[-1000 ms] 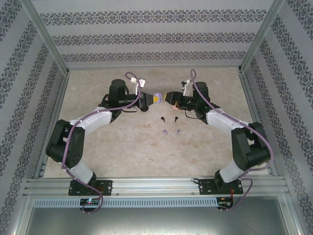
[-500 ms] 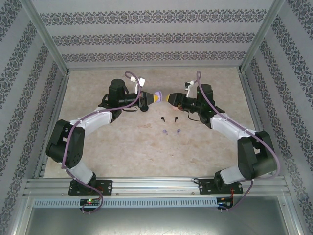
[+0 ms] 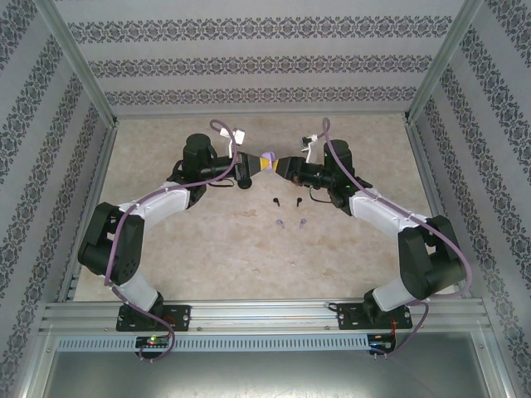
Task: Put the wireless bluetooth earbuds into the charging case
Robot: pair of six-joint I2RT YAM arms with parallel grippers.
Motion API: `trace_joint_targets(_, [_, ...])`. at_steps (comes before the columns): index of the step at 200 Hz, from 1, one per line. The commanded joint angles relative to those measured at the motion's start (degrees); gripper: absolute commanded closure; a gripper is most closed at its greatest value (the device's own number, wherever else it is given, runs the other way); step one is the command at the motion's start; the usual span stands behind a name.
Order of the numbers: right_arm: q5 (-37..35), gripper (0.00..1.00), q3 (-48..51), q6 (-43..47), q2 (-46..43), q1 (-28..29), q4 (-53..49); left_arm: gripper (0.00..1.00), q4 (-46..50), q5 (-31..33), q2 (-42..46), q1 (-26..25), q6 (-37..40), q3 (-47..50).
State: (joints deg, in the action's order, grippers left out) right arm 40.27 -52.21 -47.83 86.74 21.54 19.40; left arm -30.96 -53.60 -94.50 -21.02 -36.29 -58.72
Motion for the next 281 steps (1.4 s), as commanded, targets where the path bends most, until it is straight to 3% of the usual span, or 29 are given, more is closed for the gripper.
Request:
trace_joint_targets(1, [-0.6,0.67,-2.3,-0.1,1.0,-0.1,1.9,1.00,-3.3,-1.0,1.6,-0.5,-0.4,1.0])
trace_joint_targets(64, [-1.2,0.72,-4.0,-1.0,3.1,-0.8,2.5,1.00,-3.5,-1.4,1.5,-0.8,-0.5,1.4])
trace_joint_targets(100, [0.4,0.87,-5.2,-1.4,4.0,-0.8,3.0,1.00,-3.5,-1.5,0.8,-1.2,-0.7,1.3])
trace_joint_targets(121, [0.9,1.00,-5.4,-0.9,3.7,-0.8,2.5,0.86,-3.1,-1.1,0.3,-1.4,-0.8,1.1])
trace_joint_targets(129, [0.9,1.00,-5.5,-0.7,3.5,-0.9,2.1,0.76,-2.8,-0.6,0.2,-1.4,-0.8,1.1])
trace_joint_targets(164, [0.4,1.00,-6.1,1.2,3.2,-1.2,-0.6,0.49,0.2,2.5,0.8,-1.4,0.7,0.3])
trace_joint_targets(217, [0.0,1.00,-9.5,11.6,3.1,-4.1,-12.2,0.31,22.0,3.9,3.7,1.0,14.4,-8.4])
trace_joint_targets(281, [-0.8,1.00,-16.3,35.6,5.0,-4.7,-27.2,0.30,60.2,-6.6,-5.6,3.5,37.1,-30.7])
